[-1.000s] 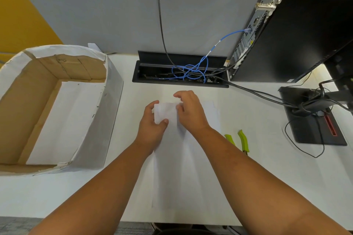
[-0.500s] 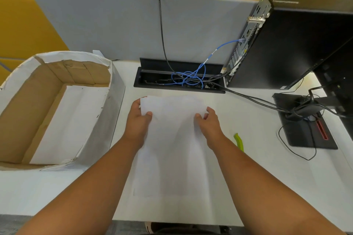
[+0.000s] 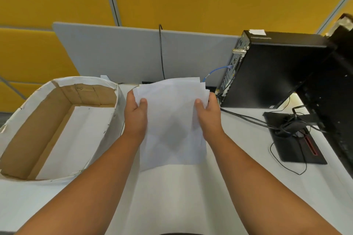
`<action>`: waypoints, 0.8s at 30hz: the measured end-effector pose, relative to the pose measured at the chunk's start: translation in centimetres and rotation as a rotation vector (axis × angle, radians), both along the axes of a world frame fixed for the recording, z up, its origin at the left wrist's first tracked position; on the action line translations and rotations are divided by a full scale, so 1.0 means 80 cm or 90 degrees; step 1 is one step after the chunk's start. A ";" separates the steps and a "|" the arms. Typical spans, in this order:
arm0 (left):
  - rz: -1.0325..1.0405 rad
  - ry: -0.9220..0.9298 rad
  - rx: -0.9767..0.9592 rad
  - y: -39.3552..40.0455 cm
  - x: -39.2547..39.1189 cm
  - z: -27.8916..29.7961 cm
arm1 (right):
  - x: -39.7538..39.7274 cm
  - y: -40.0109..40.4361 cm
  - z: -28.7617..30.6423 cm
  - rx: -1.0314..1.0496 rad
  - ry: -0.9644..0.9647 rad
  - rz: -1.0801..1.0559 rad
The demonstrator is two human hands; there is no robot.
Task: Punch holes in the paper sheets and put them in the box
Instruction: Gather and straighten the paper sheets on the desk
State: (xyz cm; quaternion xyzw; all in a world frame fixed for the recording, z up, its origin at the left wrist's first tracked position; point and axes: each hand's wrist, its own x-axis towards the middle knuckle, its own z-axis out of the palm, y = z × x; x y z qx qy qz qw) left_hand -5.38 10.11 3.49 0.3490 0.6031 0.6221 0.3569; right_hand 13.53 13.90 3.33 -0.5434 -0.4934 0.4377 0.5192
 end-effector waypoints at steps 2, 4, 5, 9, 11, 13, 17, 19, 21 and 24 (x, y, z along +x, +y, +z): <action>0.012 0.019 0.039 0.001 0.003 0.014 | -0.003 -0.002 0.014 0.040 0.009 0.002; 0.024 0.045 0.088 0.000 0.007 0.027 | -0.005 -0.004 0.022 0.068 0.029 0.007; 0.026 0.060 0.106 -0.001 0.009 0.030 | -0.006 -0.005 0.024 0.076 0.037 0.011; 0.016 0.084 0.116 -0.010 0.007 0.022 | 0.000 -0.008 0.016 0.071 0.048 0.037; 0.008 0.070 0.066 -0.015 0.008 0.011 | 0.005 -0.011 0.008 0.049 0.042 0.042; 0.004 0.064 0.028 -0.019 0.010 0.002 | 0.007 -0.013 0.002 0.031 0.035 0.048; 0.003 0.078 0.026 -0.016 0.015 0.000 | 0.005 -0.011 -0.001 0.024 0.031 0.047; 0.000 0.080 0.024 -0.015 0.016 0.001 | 0.005 -0.011 -0.001 0.020 0.028 0.046; -0.002 0.075 0.025 -0.015 0.017 0.000 | 0.006 -0.011 -0.001 0.029 0.020 0.047; -0.005 0.062 0.030 -0.014 0.014 -0.002 | 0.005 -0.009 0.005 0.079 0.031 0.048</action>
